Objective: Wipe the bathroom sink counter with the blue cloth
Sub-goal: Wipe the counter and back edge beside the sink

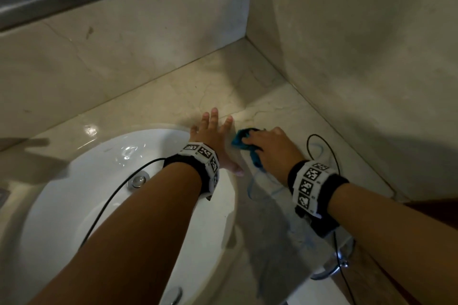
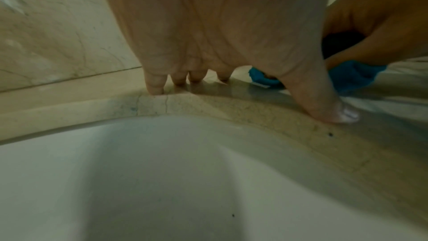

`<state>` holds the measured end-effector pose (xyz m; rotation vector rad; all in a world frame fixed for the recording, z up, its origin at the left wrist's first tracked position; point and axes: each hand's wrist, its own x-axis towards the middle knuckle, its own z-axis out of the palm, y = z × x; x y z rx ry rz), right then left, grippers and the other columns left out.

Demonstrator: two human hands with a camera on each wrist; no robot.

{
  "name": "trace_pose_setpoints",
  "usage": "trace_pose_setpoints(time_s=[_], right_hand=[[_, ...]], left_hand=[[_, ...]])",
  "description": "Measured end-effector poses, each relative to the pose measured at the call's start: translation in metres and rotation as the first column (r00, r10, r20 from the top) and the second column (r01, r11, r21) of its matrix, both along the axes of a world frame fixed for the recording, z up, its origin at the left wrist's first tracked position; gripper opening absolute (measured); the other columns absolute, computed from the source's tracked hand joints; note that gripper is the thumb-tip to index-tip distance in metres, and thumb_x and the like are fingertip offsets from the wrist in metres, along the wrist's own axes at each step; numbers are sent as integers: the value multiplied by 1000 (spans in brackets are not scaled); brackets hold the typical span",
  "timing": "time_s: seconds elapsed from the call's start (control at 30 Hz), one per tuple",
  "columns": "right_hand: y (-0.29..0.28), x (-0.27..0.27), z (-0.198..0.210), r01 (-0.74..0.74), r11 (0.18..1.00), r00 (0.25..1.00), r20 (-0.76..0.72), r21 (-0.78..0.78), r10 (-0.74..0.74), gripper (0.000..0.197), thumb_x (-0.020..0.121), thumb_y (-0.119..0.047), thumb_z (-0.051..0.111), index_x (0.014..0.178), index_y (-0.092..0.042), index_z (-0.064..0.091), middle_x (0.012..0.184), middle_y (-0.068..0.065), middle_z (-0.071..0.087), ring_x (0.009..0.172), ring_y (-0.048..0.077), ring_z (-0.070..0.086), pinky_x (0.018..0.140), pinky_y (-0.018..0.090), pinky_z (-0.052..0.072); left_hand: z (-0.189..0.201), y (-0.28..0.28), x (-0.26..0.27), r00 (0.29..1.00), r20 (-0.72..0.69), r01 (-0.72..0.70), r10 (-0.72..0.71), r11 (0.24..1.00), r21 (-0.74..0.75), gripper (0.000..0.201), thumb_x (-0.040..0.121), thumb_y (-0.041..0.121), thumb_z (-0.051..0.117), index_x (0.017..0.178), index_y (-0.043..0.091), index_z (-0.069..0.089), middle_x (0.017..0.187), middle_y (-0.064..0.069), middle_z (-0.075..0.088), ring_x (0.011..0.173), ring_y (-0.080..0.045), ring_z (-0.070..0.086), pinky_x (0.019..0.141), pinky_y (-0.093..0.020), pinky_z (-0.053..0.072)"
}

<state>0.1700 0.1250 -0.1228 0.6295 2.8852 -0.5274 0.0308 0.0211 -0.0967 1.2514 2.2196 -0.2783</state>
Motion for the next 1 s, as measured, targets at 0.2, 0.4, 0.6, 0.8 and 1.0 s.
trace_pose_setpoints(time_s=[0.2,0.4,0.6,0.8,1.0], right_hand=[[30,-10,6,258,965,962,-75,-46,-261,48,89,2,40,132,-16,48,143,9,44,123,31,44,106,28,23],[-10,-3,24,61,998,998,16,-30,-60,44,90,-5,45,132,-17,49,137,5,49,118,30,45,101,30,28],[-18,6,24,-10,993,1000,25,-117,13,41,91,-8,45,130,-20,51,131,3,52,110,32,47,100,29,33],[24,-7,19,310,938,947,-41,-151,-320,49,90,-7,47,137,-18,41,133,9,53,121,32,42,105,31,31],[4,10,24,175,979,984,51,-100,-171,53,92,-36,50,141,-21,36,141,5,45,124,27,39,106,28,31]], left_hand=[[-3,-2,-2,1000,3,2,-2,1000,7,140,50,74,73,149,30,-15,155,-6,-26,145,-29,-16,117,-51,5],[-1,-1,0,1000,-5,8,-8,1000,8,139,51,75,72,149,29,-15,155,-7,-26,145,-30,-15,117,-52,6],[0,-2,0,1000,0,9,-9,1000,9,139,52,74,72,149,28,-16,155,-8,-26,145,-30,-15,117,-52,5],[-4,-3,-2,1000,11,-7,7,1000,30,138,51,75,73,149,31,-15,155,-5,-27,145,-28,-17,118,-51,3],[-3,-3,-1,1000,13,-7,7,1000,28,139,50,74,73,149,31,-15,155,-6,-27,145,-29,-17,117,-52,4]])
